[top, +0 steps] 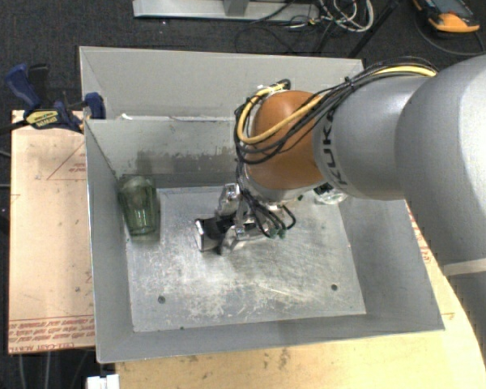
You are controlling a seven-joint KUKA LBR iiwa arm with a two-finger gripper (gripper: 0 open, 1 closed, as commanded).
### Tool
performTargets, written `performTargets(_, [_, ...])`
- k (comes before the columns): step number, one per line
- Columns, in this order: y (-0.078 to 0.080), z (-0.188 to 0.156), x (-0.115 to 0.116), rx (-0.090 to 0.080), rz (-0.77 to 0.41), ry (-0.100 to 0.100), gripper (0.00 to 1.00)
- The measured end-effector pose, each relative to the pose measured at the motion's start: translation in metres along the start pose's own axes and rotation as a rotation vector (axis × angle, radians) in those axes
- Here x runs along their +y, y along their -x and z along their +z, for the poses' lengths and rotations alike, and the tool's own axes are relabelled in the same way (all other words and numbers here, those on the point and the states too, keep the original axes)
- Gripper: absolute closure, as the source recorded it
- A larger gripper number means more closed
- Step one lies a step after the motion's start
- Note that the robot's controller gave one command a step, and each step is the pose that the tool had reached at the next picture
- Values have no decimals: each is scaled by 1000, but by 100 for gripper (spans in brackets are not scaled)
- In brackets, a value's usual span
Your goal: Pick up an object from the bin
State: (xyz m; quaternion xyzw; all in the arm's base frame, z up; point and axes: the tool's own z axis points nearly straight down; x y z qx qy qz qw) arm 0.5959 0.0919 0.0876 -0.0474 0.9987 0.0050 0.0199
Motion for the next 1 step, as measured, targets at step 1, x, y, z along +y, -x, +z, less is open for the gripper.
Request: performTargets(1, [7, -158, 3, 37, 24, -8, 100])
